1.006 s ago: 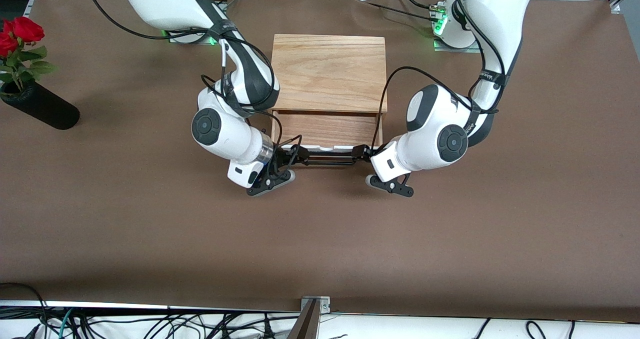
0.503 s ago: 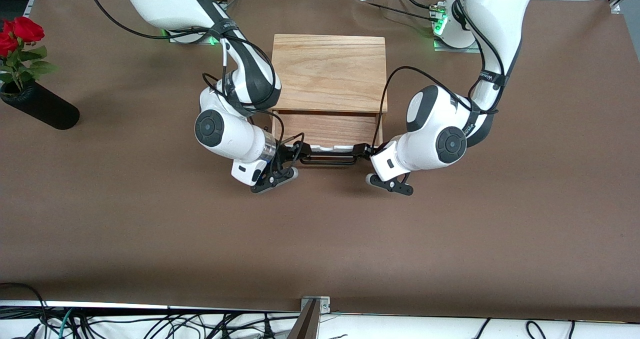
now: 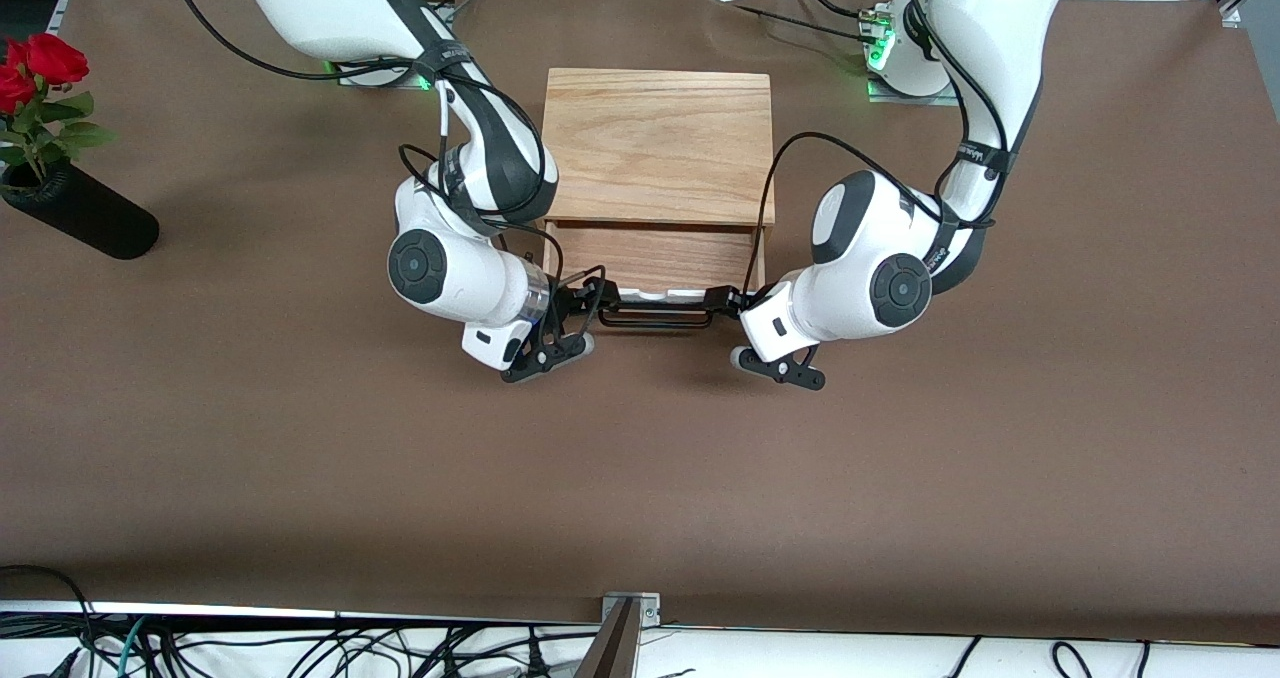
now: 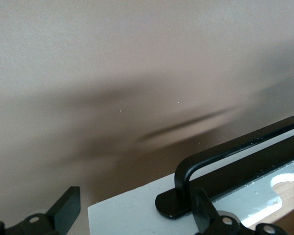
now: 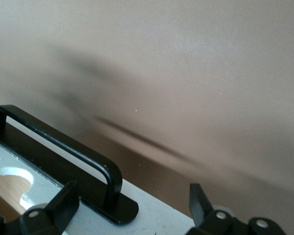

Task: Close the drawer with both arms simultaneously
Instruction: 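Lower both grippers against the drawer front beside the black handle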

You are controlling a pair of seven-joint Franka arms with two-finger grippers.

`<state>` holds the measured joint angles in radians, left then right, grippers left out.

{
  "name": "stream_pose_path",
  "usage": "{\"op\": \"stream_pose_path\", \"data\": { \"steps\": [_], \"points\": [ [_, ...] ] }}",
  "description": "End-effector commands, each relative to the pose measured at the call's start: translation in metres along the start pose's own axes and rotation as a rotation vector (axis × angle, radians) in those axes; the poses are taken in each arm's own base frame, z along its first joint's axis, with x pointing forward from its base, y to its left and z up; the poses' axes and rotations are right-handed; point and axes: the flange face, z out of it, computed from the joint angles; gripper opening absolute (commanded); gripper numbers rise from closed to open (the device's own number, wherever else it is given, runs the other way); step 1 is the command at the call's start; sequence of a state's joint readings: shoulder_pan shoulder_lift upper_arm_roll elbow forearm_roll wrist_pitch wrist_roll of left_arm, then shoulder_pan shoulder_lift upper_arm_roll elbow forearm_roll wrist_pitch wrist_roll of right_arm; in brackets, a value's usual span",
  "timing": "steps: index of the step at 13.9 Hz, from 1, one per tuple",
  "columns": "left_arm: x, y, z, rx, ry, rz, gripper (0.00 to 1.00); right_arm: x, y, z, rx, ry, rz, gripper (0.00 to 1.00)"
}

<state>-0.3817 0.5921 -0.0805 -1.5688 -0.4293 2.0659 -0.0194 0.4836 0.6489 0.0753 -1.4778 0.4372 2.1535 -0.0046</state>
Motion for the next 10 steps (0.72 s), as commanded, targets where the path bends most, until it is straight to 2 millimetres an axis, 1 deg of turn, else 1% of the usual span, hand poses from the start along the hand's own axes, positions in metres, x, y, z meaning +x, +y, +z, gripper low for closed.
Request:
{"op": "stream_pose_path", "data": {
  "steps": [1,3,8,10],
  "points": [
    [-0.019,-0.002,0.024,-0.003,-0.093,0.004,1.0,-0.001,-0.003,0.006,0.024,-0.035,0.002,1.0],
    [-0.022,-0.001,0.025,-0.002,-0.116,0.006,1.0,-0.002,-0.003,0.01,0.023,-0.045,0.001,1.0],
    [-0.028,0.001,0.023,0.003,-0.16,0.005,1.0,-0.008,-0.015,0.028,0.021,-0.072,-0.014,1.0],
    [-0.031,0.0,0.025,0.005,-0.188,0.004,1.0,-0.012,-0.019,0.03,0.021,-0.104,-0.013,1.0]
  ]
}}
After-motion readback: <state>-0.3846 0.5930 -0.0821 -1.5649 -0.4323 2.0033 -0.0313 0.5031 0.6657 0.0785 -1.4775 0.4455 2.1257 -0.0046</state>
